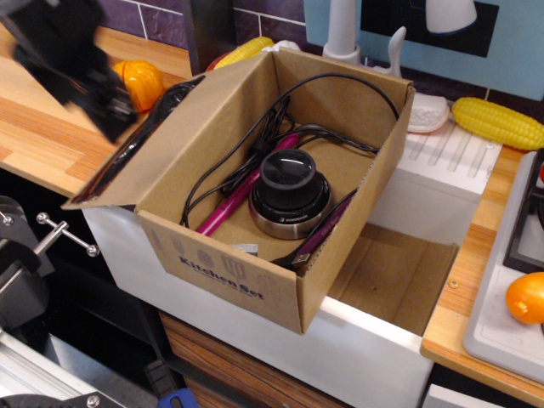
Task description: Open brown1fbox flap
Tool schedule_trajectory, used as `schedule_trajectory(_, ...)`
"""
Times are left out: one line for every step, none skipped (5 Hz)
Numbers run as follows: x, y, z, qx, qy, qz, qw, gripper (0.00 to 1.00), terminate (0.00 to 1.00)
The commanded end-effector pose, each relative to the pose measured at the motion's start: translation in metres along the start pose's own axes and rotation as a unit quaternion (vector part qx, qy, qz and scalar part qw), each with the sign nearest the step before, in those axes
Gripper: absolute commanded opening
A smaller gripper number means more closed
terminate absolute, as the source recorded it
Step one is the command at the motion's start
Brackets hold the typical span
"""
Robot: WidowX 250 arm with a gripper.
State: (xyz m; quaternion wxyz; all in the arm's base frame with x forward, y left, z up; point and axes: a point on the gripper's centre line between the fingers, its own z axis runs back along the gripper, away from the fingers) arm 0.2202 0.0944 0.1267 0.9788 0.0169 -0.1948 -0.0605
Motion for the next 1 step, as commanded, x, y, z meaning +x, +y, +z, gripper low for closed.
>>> schedule_trajectory(0.0348,-0.0313,-0.0163,-0.055,-0.031,0.067,0.9958,1.00,1.00)
